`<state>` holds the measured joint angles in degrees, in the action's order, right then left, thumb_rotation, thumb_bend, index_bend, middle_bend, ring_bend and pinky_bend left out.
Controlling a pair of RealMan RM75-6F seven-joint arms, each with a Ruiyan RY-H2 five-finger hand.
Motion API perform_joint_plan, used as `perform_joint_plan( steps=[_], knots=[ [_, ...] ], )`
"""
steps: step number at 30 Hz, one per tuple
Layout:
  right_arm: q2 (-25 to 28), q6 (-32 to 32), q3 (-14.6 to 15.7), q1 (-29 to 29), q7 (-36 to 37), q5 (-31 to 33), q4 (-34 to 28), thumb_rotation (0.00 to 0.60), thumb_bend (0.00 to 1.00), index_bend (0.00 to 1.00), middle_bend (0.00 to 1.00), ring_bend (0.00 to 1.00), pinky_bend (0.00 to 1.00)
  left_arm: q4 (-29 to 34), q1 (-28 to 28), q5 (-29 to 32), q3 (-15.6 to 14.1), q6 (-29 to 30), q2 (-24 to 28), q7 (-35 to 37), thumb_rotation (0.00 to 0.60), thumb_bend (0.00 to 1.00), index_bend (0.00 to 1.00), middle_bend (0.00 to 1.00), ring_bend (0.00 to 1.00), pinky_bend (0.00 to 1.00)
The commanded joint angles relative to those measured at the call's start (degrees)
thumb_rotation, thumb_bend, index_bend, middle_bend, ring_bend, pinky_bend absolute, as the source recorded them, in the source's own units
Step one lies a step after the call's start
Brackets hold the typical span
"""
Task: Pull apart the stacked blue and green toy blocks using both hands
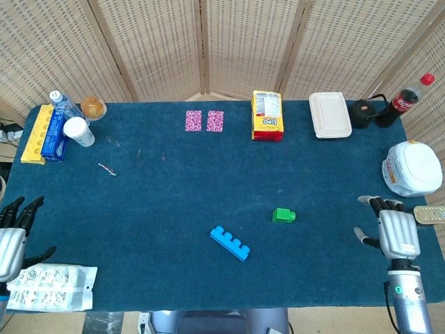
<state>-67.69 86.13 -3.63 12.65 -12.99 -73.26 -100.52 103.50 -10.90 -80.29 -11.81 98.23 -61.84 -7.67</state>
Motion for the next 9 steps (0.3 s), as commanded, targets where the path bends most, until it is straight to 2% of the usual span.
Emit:
perform_joint_plan(
  steps=[1, 9],
  knots=[
    [0.3, 2.2, 1.0, -2.1, -1.4, -1.3, -0.4, 0.600, 0.25, 0.30, 0.36, 0.35, 0.24, -1.8, 2.5, -1.0, 0.5, 1.8, -0.6, 1.4, 0.600, 0.18, 0.11, 0.21, 0.03, 0.11],
    [0.8, 4.9, 1.6, -5.0, -2.3, -2.7, -1.1, 0.600, 0.25, 0.30, 0.37, 0.35, 0.24, -2.3, 5.7, -2.0, 1.6, 2.6, -2.2, -1.9, 0.600, 0.18, 0.13, 0.21, 0.03, 0.11]
  ],
)
